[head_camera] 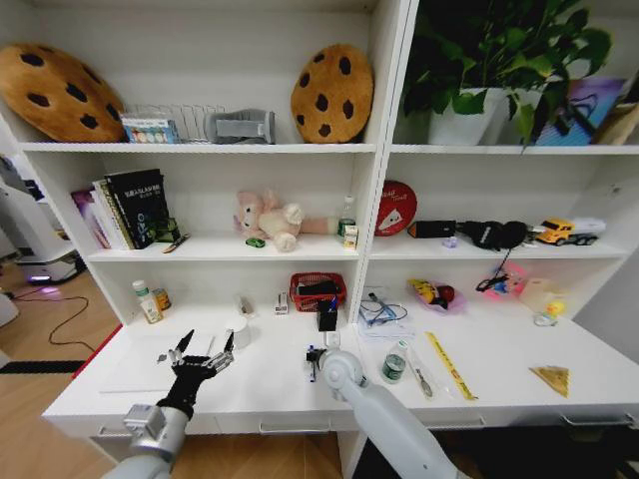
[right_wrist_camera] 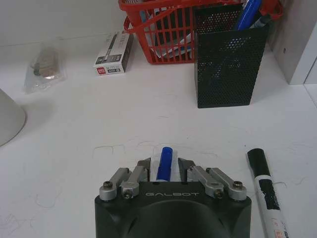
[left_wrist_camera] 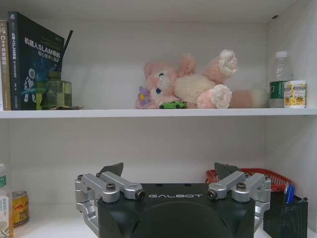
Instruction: Organize the objects on the table.
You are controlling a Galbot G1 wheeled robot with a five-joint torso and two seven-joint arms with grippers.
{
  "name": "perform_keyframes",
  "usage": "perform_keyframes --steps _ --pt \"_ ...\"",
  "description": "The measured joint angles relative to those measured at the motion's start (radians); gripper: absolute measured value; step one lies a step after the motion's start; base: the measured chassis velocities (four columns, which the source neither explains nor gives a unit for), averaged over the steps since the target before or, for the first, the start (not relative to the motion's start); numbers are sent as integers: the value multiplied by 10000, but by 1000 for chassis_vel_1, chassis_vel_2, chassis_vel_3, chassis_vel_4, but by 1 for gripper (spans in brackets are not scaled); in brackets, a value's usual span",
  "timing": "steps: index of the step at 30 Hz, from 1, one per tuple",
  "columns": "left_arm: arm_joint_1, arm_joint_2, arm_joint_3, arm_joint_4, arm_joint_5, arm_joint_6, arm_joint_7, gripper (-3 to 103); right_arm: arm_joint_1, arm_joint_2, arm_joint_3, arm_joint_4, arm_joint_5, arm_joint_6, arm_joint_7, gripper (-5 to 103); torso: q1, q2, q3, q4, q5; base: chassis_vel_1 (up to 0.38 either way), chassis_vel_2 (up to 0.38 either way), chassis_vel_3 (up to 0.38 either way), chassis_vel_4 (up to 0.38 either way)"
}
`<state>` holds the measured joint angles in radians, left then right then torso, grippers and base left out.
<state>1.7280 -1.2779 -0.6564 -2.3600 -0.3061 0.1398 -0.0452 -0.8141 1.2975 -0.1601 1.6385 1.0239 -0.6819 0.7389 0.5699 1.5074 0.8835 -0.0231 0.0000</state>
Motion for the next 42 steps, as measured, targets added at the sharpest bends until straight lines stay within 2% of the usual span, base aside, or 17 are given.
perform_keyframes --steps 2,6,19,21,22,24,35,36,38,40,41,42 --pt "0 0 0 0 0 0 0 100 -4 16 16 -33 -18 9 -3 35 0 0 0 0 -1 0 0 0 0" --pt "0 0 0 0 0 0 0 100 -75 49 62 -63 -44 31 -64 30 0 1 -1 -3 -2 0 0 0 0" --pt "0 0 0 0 0 0 0 100 -166 42 34 -94 -72 71 -120 30 -1 2 -2 -1 -1 0 0 0 0" --pt "0 0 0 0 0 0 0 100 -174 23 12 -86 -66 70 -105 21 -1 1 0 -2 -1 0 0 0 0" --pt "0 0 0 0 0 0 0 100 -174 23 12 -86 -66 70 -105 21 -1 1 0 -2 -1 0 0 0 0" --pt "0 0 0 0 0 0 0 100 -220 -17 -11 -37 -64 71 -125 11 0 0 1 1 1 0 0 0 0" --pt "0 0 0 0 0 0 0 100 -479 -292 193 287 -178 105 -481 10 0 -2 3 0 1 0 0 0 0" --pt "0 0 0 0 0 0 0 100 -577 -419 256 478 -556 356 -898 10 3 -6 8 -3 2 0 0 0 0" --pt "0 0 0 1 0 0 0 100 -598 -470 276 562 -784 475 -1095 10 4 -8 9 -5 2 0 0 0 0" --pt "0 0 0 0 0 0 0 100 -608 -685 449 855 -2395 1219 -2057 7 5 -7 6 -1 0 0 0 0 0" --pt "0 0 0 0 0 0 0 100 -611 -793 621 864 -3612 1791 -2828 7 4 -7 6 -2 0 0 0 0 0" --pt "0 0 0 0 0 0 0 100 -611 -793 621 864 -3612 1791 -2828 7 4 -7 6 -2 0 0 0 0 0"
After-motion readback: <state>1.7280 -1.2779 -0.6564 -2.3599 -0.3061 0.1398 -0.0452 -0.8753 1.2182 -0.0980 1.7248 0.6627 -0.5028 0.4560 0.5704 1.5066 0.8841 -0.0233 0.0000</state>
